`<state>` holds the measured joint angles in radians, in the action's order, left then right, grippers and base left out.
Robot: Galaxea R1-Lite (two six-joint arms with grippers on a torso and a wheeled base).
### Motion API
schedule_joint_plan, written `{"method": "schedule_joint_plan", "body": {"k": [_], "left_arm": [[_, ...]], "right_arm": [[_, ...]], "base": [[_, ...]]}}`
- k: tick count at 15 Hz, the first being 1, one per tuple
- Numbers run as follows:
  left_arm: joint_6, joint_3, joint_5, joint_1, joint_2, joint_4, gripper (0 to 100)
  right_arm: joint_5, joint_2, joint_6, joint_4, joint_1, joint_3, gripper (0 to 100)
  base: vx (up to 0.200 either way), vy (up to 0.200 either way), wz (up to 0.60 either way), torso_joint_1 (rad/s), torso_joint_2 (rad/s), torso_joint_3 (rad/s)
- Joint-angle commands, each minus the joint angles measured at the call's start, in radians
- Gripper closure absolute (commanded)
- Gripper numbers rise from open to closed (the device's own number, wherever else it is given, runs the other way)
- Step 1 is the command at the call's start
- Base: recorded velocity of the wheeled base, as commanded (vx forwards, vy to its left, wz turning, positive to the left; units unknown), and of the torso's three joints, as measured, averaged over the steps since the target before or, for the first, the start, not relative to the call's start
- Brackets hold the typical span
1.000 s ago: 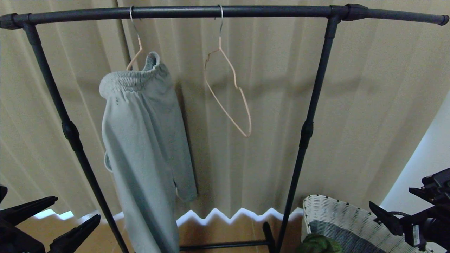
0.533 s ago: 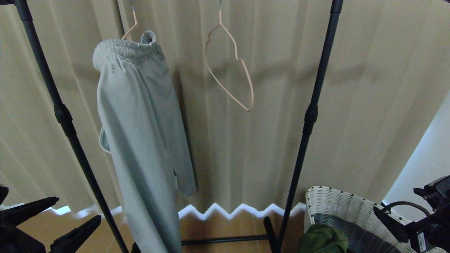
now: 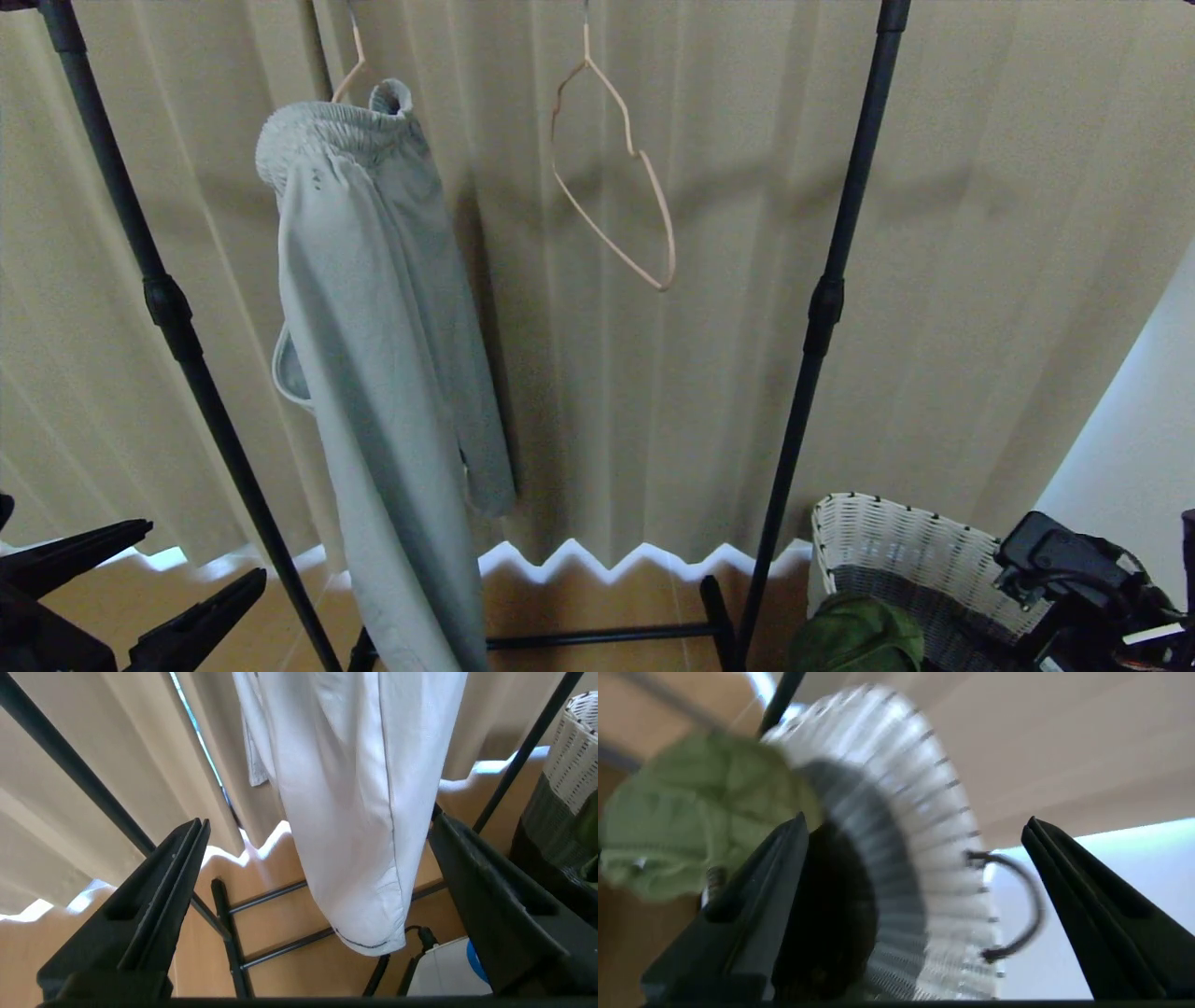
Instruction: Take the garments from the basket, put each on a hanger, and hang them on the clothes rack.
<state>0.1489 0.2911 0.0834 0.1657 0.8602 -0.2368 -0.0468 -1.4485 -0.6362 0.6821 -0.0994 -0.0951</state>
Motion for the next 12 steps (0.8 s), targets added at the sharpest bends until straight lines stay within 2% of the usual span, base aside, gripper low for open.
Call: {"method": "schedule_joint_plan", "body": {"k": [1,4,7,9,12], "left_arm": [[0.000,0.002,0.001,0.000,-0.006,-0.001,0],[0.000,0.000,-0.001,0.000,-0.006,-0.001,0],[0.000,-0.001,0.001,0.000,-0.006,-0.001,0],[0.000,-0.001,0.001,0.000,-0.007,0.001,0],[0.000,0.000,-0.001,0.000,-0.010,-0.001,0]], "right_arm": [[0.019,-0.133,0.009,0.002,-0.068,-0.003,0],[0.048,-0.197,0.024,0.002,-0.128,-0.012,0],[0.048,-0.257,0.024,0.002,-0.128,-0.020,0],[0.044,-0.296,0.023,0.005,-0.122,-0.026,0],[0.001,-0.375,0.023,0.005,-0.060,-0.081,0]], "base": [[0.000,0.000,0.00,0.000,0.00,0.000],[0.000,0.000,0.00,0.000,0.00,0.000],[0.000,0.000,0.00,0.000,0.00,0.000],[0.000,0.000,0.00,0.000,0.00,0.000],[0.000,0.000,0.00,0.000,0.00,0.000]]}}
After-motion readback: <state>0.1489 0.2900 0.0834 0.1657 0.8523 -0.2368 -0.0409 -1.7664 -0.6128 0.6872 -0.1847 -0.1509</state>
